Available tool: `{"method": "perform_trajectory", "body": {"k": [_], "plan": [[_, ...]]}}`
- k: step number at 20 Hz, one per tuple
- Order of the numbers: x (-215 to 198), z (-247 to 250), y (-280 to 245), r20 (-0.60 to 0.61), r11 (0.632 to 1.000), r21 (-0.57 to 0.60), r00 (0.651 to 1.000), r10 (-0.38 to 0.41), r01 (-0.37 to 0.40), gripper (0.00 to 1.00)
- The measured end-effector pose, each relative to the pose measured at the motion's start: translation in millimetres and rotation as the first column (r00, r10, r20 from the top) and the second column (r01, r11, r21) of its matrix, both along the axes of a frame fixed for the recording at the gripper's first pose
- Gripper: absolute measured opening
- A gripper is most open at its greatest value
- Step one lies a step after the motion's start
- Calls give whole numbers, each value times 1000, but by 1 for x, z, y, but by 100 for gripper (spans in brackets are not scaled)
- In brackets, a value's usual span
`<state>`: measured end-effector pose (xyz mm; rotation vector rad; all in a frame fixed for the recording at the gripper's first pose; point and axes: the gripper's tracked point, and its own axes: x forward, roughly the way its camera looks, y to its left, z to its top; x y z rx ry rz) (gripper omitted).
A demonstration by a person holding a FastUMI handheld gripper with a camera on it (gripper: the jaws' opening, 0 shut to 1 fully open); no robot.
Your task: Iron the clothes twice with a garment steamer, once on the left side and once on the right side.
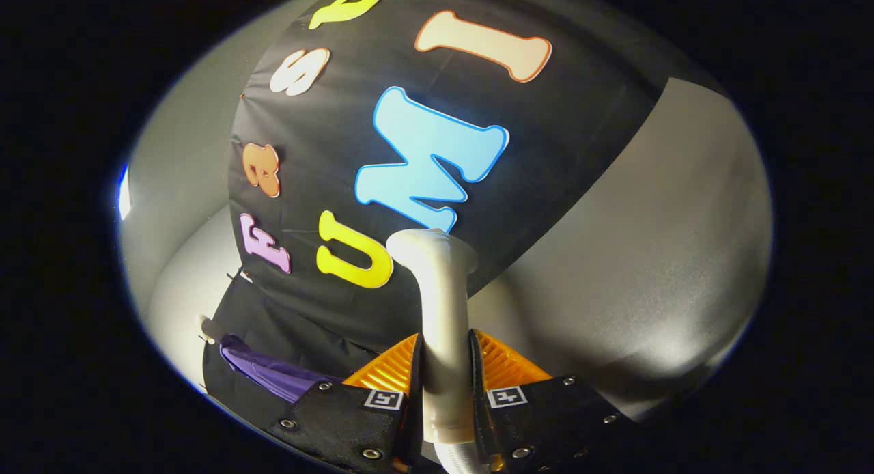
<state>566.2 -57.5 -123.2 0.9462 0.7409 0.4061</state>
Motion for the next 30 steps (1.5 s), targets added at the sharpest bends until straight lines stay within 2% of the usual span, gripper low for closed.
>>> {"method": "perform_trajectory", "body": {"k": [6,9,11,13,17,22,26,30], "plan": [[-63,29,7,111,998,-3,992,-55,56,29],[-105,41,15,168,995,-76,984,-53,67,29],[-129,52,23,220,986,-135,973,-69,101,28],[-159,62,29,253,975,-197,966,-50,103,29],[-208,87,44,328,957,-249,943,-61,149,28],[-266,106,75,394,933,-316,918,-39,175,29],[-293,123,91,489,882,-397,871,-32,255,29],[-319,147,112,587,837,-431,809,-22,336,29]]}}
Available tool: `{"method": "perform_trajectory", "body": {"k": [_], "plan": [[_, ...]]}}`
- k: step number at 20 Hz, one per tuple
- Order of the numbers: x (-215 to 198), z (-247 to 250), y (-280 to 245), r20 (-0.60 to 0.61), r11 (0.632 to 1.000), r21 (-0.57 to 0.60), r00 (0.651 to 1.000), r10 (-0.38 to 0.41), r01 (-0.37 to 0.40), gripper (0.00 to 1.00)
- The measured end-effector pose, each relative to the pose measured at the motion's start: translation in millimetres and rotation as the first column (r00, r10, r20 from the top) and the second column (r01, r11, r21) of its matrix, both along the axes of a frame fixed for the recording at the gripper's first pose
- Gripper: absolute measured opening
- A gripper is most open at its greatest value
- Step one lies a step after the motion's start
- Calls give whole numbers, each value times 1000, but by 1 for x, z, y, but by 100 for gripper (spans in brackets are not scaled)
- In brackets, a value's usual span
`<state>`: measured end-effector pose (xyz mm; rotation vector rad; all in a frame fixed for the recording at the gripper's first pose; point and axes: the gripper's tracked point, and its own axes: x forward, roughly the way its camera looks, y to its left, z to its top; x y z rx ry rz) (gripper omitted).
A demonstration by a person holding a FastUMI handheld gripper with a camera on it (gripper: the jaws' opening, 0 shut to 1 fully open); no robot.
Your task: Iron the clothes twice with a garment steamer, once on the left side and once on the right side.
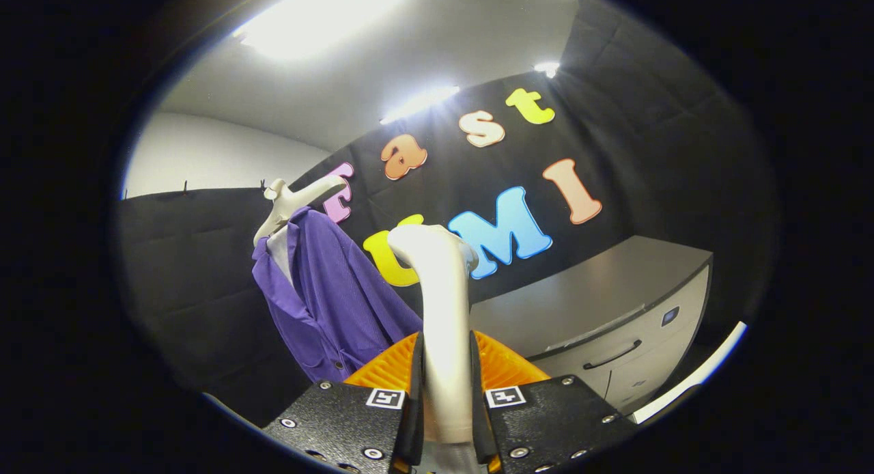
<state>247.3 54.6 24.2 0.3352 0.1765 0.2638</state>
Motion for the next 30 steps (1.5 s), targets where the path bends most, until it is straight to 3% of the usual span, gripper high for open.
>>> {"method": "perform_trajectory", "body": {"k": [6,12,23,30], "plan": [[-26,29,34,134,995,-88,990,-35,47,29],[-31,50,83,203,985,-166,979,-5,40,29],[-4,88,175,249,976,-215,965,87,-33,28],[25,93,227,263,950,-309,955,137,-52,28]]}}
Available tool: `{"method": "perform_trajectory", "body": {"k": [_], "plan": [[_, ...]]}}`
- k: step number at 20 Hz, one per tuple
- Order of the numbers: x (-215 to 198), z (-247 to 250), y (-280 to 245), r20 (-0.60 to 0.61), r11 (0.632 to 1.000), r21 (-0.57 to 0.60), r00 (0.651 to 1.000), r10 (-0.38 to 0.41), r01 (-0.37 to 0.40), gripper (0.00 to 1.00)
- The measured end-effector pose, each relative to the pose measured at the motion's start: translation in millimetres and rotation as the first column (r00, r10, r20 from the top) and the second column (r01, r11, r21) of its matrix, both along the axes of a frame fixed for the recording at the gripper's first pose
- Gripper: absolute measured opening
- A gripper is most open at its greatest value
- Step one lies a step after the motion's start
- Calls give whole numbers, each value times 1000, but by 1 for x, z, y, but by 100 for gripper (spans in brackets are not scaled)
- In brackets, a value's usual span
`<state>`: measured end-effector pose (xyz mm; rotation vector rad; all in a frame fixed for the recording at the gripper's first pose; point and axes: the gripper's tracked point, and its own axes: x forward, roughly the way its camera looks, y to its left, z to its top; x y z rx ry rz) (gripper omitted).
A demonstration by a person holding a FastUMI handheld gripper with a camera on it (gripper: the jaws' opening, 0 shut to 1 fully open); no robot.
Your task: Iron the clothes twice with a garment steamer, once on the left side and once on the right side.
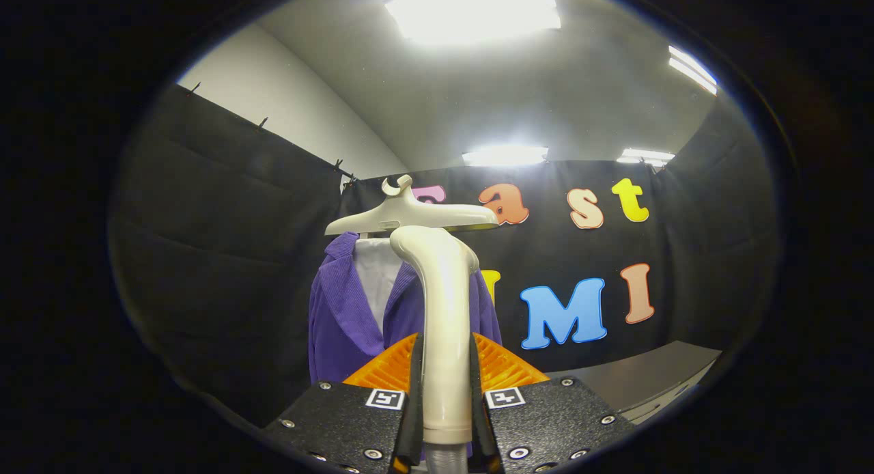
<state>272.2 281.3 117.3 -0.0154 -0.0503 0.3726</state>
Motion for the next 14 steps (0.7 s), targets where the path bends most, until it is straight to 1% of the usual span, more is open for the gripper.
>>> {"method": "perform_trajectory", "body": {"k": [3,5,8,14], "plan": [[9,-19,9,-27,999,-50,1000,-14,12,29],[10,-41,11,-66,997,-82,998,-19,14,29],[3,-76,14,-134,995,-104,991,-12,-2,29],[-16,-128,5,-215,993,-116,976,-24,-1,29]]}}
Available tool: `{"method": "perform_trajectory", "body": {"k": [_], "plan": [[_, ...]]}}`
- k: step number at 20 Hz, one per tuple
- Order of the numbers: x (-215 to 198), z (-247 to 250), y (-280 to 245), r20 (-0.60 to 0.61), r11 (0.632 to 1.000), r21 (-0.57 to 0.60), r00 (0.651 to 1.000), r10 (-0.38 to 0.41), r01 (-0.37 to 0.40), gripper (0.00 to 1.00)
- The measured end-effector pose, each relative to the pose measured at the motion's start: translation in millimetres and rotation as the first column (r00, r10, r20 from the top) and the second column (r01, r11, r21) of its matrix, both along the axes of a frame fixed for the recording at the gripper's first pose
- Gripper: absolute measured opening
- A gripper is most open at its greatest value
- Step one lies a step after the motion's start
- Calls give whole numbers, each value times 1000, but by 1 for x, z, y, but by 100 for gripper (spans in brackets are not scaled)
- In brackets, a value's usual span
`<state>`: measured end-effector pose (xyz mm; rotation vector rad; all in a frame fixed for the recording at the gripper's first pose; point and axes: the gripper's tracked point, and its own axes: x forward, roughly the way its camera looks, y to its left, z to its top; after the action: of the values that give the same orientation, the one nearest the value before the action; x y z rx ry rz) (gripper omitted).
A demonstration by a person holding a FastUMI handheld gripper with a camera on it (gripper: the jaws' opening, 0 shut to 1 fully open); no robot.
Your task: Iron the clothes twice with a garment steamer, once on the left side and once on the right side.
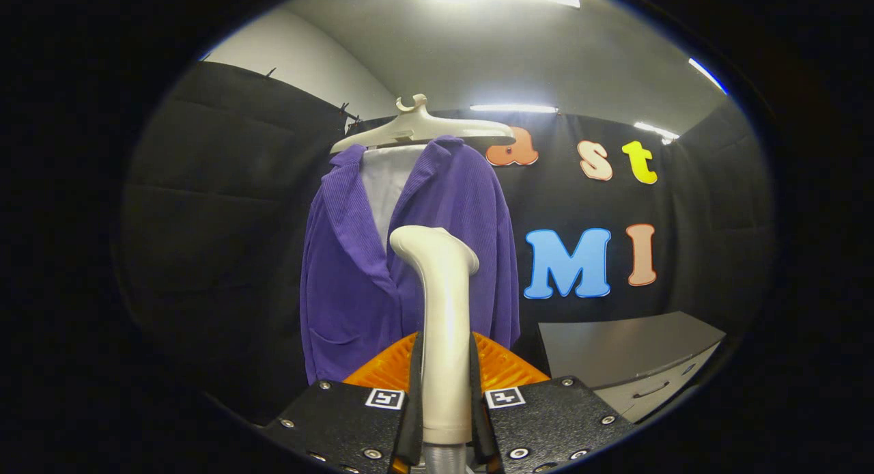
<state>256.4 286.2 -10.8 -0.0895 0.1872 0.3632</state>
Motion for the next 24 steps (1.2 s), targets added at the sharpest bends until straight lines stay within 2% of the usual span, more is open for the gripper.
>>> {"method": "perform_trajectory", "body": {"k": [10,16,24], "plan": [[-42,-97,-22,-124,998,-58,992,-9,2,29],[-66,-160,-32,-232,995,-99,972,-35,12,29],[-92,-197,-36,-301,994,-107,953,-27,-6,29]]}}
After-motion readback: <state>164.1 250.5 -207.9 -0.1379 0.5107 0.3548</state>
